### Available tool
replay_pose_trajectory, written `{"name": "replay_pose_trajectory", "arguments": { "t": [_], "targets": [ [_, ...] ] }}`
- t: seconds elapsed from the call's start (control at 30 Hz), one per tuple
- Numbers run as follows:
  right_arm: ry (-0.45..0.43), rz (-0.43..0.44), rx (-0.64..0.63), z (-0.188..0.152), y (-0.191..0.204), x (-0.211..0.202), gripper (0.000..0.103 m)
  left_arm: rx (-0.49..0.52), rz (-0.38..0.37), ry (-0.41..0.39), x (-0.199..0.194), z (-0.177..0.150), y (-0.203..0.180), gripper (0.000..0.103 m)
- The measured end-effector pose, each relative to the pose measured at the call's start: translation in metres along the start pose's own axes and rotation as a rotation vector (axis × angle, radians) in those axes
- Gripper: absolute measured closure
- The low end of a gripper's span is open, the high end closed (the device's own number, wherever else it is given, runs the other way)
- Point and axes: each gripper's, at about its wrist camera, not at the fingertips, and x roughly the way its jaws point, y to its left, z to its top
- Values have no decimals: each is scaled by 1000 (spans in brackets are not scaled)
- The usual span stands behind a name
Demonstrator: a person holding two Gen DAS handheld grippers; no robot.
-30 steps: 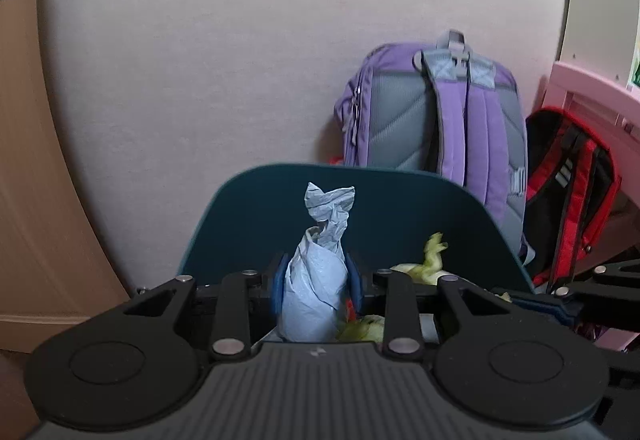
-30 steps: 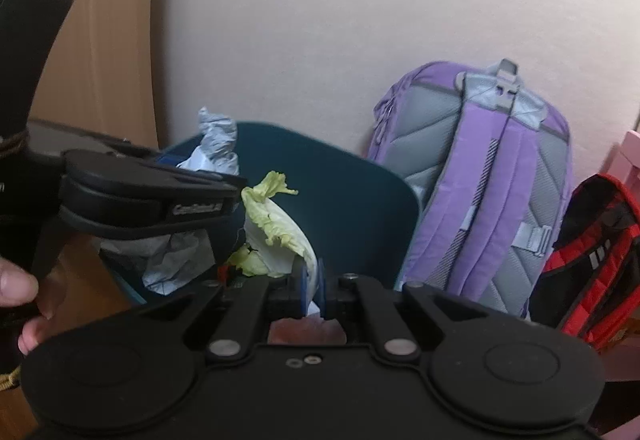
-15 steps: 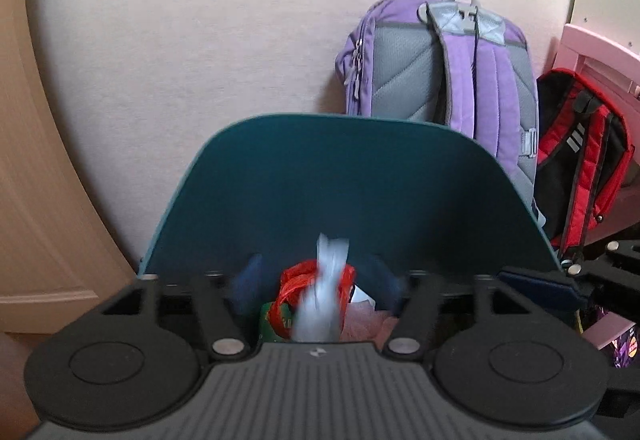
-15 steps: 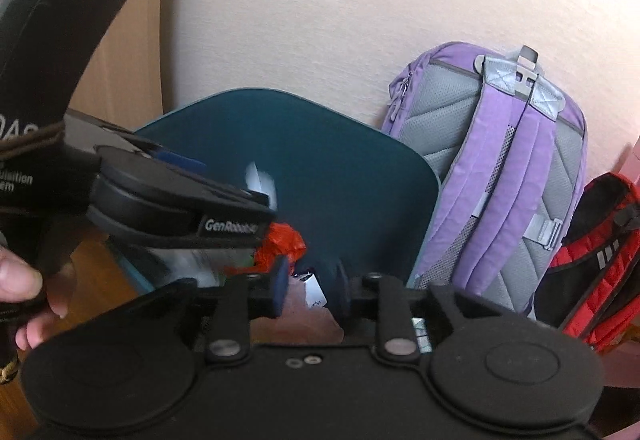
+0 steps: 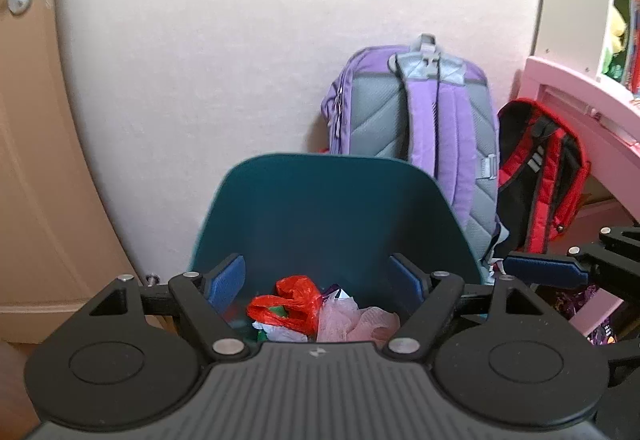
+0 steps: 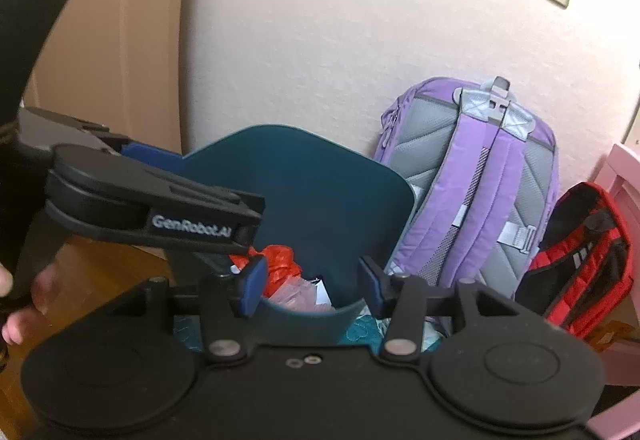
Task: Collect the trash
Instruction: 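Open both tools to drop the grey paper and cabbage leaf into the wastebasket, then lower both tools from the wastebasket toward the bottle and snack wrapper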
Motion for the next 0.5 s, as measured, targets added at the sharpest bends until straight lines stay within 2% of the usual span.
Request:
{"name": "replay_pose_trajectory", "arguments": {
  "t": [0.37, 0.5],
  "targets": [
    [-55, 5, 12, -21, 15, -75, 42, 24, -7, -55, -86, -23, -3, 22],
    [-62, 14, 8, -34, 22, -94, 40, 14, -15, -47, -109, -38, 0, 22]
  ]
}}
